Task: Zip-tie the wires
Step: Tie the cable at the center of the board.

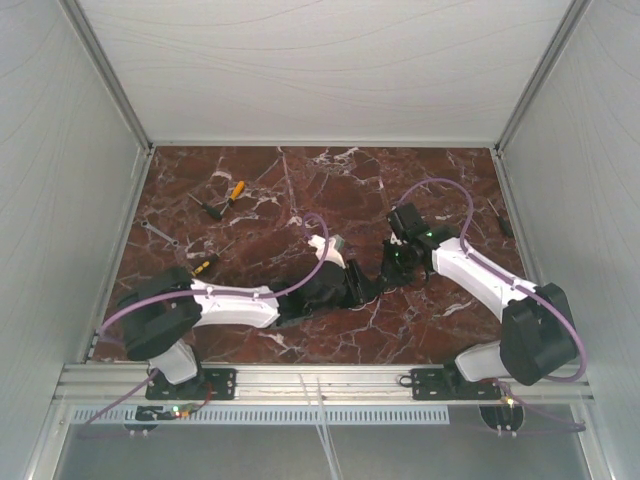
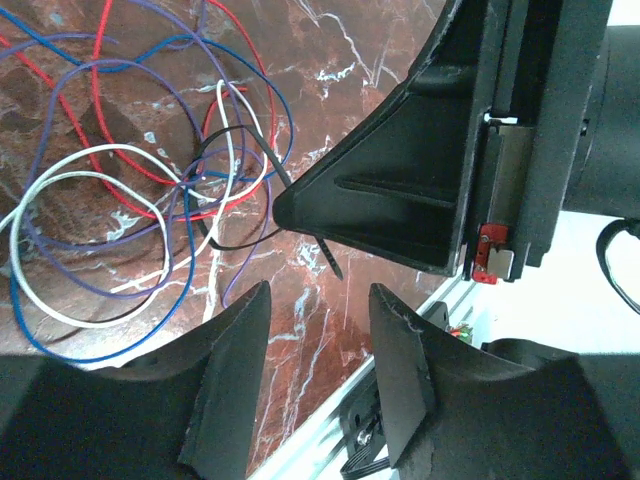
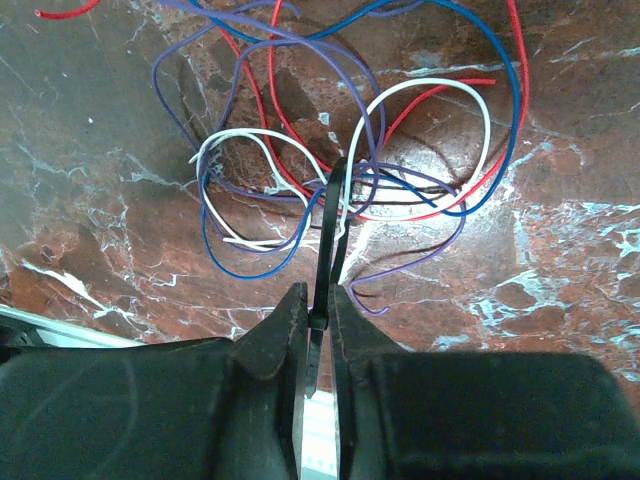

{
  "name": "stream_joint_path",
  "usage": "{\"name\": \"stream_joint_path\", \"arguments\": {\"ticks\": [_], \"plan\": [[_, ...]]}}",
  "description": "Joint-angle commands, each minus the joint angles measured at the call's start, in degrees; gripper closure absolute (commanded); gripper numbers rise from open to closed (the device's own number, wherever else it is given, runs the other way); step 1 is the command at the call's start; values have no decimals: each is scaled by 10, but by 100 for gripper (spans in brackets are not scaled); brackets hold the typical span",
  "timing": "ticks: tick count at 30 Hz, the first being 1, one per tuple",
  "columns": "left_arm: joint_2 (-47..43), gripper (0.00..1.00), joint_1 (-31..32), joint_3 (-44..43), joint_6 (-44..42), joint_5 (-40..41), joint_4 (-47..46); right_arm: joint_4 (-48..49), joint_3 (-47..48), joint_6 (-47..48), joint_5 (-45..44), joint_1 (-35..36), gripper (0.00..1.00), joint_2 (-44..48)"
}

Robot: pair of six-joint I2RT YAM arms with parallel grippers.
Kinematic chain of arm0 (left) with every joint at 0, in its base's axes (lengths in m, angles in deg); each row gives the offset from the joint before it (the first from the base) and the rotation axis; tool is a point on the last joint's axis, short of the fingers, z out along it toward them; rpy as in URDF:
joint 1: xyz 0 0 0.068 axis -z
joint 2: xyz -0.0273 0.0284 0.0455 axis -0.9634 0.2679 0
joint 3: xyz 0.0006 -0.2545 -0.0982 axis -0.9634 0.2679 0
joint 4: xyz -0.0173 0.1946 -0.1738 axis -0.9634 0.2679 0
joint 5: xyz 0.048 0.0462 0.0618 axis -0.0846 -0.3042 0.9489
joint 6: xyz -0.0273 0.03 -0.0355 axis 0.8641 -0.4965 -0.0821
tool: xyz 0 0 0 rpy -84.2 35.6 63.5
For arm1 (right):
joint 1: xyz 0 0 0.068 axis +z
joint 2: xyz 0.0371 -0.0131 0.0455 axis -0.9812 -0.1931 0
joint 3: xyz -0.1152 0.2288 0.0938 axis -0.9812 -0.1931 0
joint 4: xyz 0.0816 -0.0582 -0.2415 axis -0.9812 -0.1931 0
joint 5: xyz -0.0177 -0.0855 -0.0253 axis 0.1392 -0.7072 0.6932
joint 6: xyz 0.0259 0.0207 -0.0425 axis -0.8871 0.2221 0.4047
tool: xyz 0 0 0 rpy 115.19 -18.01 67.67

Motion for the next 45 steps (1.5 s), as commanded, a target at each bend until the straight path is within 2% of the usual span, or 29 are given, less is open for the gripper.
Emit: {"name": "stream_joint_path", "arguments": {"ticks": [1,12,40,45], "plan": [[24,56,6,-41,-1,-16,-48,-16,-4,-40,5,-5,100,13],[69,64,9,-81,-10,-15,-24,-19,-16,-79,-2,-6,100,40],[94,81,13,-110,-1,-4,3,-2,-53,-104,15,-6,100,84],[95,88,13,-122,-10,-4,10,1,-60,-104,13,-2,100,91]]}}
